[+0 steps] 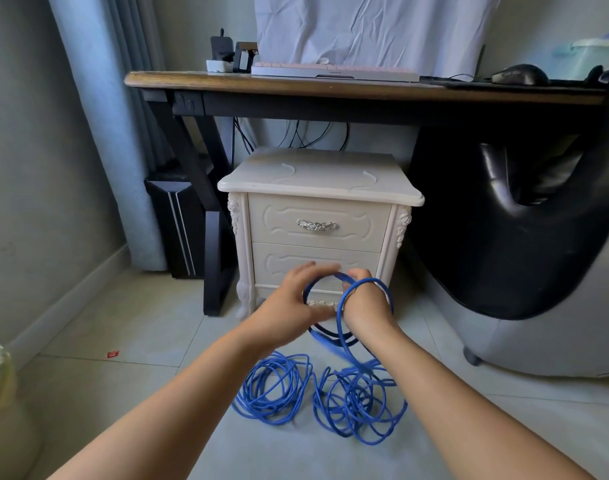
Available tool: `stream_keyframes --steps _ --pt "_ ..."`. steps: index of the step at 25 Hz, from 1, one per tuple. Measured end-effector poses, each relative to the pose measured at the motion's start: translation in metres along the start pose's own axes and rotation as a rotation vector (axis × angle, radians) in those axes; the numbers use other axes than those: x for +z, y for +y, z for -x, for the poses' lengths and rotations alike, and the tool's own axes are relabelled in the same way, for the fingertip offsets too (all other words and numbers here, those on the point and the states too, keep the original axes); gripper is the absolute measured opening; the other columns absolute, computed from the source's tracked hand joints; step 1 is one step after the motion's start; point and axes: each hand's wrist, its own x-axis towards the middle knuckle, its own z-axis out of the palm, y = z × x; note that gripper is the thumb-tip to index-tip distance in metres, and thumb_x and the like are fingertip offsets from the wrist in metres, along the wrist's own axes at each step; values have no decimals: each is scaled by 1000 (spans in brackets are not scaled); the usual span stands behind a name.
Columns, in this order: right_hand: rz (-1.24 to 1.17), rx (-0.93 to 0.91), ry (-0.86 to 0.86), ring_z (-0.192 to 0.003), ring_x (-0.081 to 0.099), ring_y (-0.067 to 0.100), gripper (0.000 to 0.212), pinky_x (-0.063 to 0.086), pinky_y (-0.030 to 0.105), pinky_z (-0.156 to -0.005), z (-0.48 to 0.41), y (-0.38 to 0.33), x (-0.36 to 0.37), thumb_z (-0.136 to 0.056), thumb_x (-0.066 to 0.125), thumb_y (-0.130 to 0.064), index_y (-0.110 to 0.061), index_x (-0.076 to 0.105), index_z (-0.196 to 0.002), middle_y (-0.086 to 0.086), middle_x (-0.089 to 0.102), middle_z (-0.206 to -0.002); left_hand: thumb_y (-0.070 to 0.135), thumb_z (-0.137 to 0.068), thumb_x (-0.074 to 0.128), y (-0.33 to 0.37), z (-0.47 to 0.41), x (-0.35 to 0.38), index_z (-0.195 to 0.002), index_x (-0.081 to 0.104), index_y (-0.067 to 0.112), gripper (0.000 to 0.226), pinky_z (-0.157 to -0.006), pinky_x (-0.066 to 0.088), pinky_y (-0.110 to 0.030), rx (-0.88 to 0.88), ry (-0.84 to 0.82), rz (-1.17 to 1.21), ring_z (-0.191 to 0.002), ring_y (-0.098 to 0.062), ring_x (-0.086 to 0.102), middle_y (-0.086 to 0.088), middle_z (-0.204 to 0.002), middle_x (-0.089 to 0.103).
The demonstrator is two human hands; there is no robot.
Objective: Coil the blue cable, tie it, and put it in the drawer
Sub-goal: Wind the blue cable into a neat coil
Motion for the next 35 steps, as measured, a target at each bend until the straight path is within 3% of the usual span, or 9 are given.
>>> stream_keyframes --steps 4,7,12,18,20,24,27,31,35 --pt "64 -38 -9 -95 57 24 43 51 41 -77 11 0 2 -98 28 -13 -31 37 -135 5 59 -122 14 -99 47 6 -11 -3 -132 52 22 35 -87 57 -40 -212 123 496 -87 -23 71 -5 -122 63" --pt "42 -90 -55 -90 59 24 46 50 38 -73 15 -3 4 -98 34 -12 -33 33 -138 4 60 -118 37 -103 45 3 -15 -4 -112 65 11 34 -61 48 -29 -272 104 81 -55 -16 50 -7 -93 64" --pt "-381 9 -215 -85 60 19 52 48 29 -71 5 -11 1 -98 45 -6 -28 37 -144 7 63 -103 40 -104 37 -5 -27 -14 -80 58 14 42 -58 35 -30 -147 328 -257 -61 -15 45 1 -69 52" --pt "-1079 279 -318 -103 64 39 64 48 53 -83 -17 14 -43 -84 20 19 -15 48 -131 21 68 -101 35 -106 37 -18 -31 -47 -72 45 19 38 -43 22 -22 -35 476 399 -45 -7 25 9 -57 32" --pt "-925 415 -394 -98 65 37 40 48 51 -79 -18 22 -46 -90 27 6 -6 53 -118 21 68 -100 34 -106 36 -12 -28 -52 -72 41 19 38 -40 20 -18 -15 469 483 -44 -6 20 10 -54 28" --pt "72 388 -431 -78 68 31 27 53 35 -67 -6 19 -45 -100 37 -20 -4 58 -94 16 69 -85 35 -106 34 -9 -27 -51 -71 40 19 39 -40 18 -18 -6 440 581 -45 -6 17 10 -54 25" --pt "-327 44 -115 -77 66 19 25 54 32 -73 -7 -1 -32 -102 42 -27 -13 62 -99 5 69 -83 36 -106 34 -8 -27 -47 -71 41 20 40 -41 16 -20 -28 370 651 -48 -8 15 8 -57 22" --pt "-662 -94 -320 -109 63 18 28 43 38 -101 -2 -19 -16 -104 36 -39 -28 58 -116 3 71 -110 37 -105 35 -7 -29 -34 -69 43 20 40 -41 15 -20 -99 323 761 -44 -7 16 9 -55 23" --pt "-668 -125 -280 -80 69 24 36 50 46 -94 4 -19 -12 -106 32 -31 -14 62 -115 4 68 -77 37 -106 35 -9 -30 -22 -71 45 18 40 -41 17 -19 -160 345 826 -43 -6 17 8 -54 22"
